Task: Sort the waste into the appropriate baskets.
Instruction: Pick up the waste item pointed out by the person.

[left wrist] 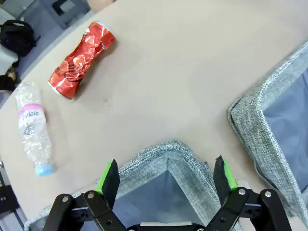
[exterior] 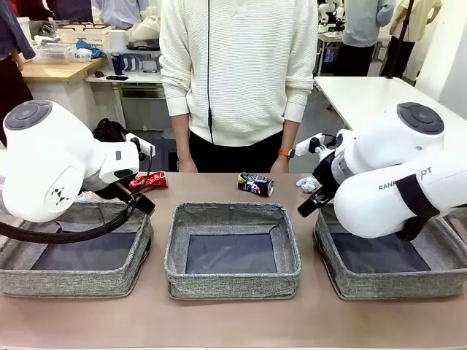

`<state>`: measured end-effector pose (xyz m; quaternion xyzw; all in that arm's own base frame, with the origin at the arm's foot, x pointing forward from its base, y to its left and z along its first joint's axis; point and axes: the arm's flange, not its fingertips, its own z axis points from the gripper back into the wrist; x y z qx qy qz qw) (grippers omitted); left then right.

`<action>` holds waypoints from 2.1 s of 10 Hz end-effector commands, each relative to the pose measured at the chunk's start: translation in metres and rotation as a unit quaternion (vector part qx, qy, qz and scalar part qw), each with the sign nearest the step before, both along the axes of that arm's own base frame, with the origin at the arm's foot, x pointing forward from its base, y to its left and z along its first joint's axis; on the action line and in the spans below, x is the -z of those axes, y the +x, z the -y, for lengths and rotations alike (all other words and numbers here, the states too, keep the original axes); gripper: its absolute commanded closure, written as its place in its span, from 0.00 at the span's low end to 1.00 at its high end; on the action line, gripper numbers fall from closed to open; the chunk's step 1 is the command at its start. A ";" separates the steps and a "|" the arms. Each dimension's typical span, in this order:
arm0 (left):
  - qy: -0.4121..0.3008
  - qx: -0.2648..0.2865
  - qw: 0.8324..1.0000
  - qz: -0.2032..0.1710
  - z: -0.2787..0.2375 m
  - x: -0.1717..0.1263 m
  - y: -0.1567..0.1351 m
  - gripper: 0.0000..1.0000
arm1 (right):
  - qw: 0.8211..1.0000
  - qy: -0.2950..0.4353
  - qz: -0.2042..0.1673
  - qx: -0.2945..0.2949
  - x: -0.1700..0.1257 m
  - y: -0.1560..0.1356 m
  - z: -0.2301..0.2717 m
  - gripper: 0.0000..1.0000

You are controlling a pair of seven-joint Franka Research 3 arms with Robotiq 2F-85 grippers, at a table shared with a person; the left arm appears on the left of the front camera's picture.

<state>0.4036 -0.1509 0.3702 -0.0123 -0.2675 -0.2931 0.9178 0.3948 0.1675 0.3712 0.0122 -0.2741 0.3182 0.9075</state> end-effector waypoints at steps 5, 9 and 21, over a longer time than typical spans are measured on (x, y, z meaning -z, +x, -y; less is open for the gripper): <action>0.000 0.000 1.000 0.000 0.000 0.000 0.000 0.00 | 1.000 0.000 0.000 0.000 0.000 0.000 0.000 0.00; 0.000 0.000 1.000 0.000 0.000 0.000 0.000 0.00 | 1.000 0.000 0.000 0.000 0.000 0.000 0.000 0.00; -0.003 -0.022 0.997 0.078 -0.004 -0.198 -0.100 0.00 | 0.999 -0.005 -0.004 0.051 -0.174 -0.079 0.013 0.00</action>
